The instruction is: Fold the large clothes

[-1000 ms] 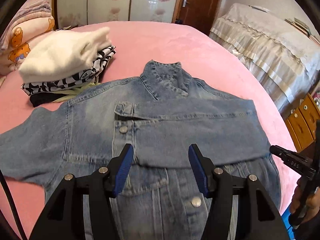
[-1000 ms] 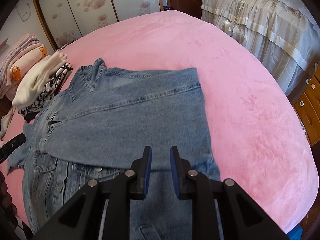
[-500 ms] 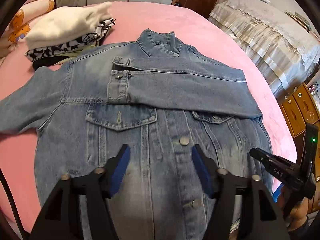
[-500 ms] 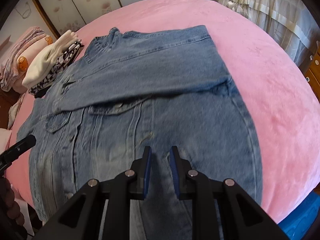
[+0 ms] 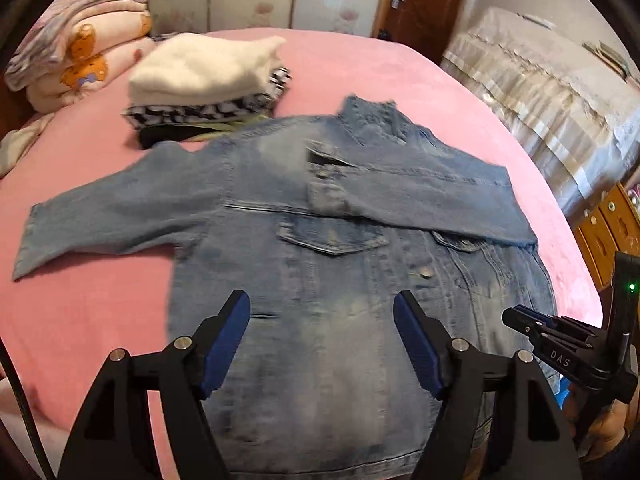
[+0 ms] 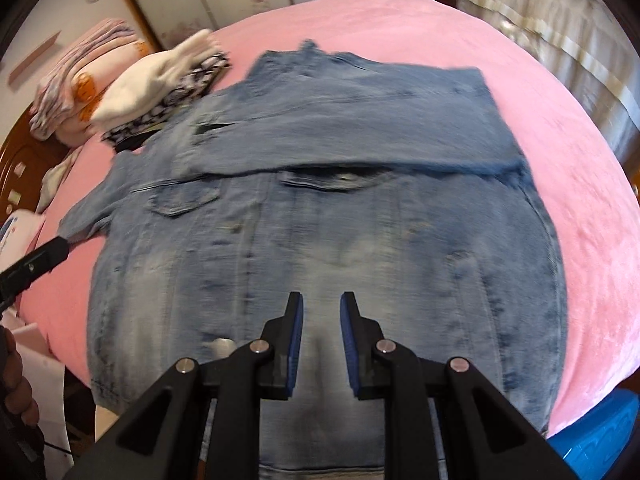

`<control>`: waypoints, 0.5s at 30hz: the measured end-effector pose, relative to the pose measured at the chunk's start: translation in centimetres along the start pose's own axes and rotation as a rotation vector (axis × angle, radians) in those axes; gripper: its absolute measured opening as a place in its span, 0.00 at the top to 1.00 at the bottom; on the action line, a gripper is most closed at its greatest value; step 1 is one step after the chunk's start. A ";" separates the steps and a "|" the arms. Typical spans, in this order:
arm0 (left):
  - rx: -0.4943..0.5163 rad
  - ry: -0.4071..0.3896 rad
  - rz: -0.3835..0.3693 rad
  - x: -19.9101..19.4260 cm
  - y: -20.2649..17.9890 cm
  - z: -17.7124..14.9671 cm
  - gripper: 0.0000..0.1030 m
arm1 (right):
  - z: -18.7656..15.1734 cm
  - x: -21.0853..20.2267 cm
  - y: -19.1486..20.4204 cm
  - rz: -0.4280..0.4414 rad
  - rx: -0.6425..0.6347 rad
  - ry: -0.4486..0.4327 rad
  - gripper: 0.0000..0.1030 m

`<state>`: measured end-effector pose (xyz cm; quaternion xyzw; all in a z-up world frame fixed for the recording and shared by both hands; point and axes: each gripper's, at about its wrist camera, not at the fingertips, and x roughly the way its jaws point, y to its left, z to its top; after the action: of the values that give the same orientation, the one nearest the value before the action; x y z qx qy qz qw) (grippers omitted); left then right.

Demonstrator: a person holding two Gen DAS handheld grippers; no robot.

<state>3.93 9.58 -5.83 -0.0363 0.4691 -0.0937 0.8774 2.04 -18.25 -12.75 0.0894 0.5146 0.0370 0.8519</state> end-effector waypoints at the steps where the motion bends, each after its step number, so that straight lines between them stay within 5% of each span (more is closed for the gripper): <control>1: -0.010 -0.004 0.006 -0.4 0.7 0.0 0.29 | 0.2 -0.2 1.0 0.008 -0.016 -0.005 0.82; 7: -0.066 -0.038 0.034 -2.9 5.1 -0.2 0.29 | 1.7 -1.1 7.3 0.063 -0.102 -0.041 0.69; 15: -0.135 -0.073 0.094 -3.4 11.1 -0.5 0.28 | 3.4 -0.6 16.0 0.123 -0.234 -0.068 0.68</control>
<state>3.10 21.19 -5.08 -0.0766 0.4432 -0.0195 0.8929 5.20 -3.07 -7.61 0.0221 0.4713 0.1459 0.8695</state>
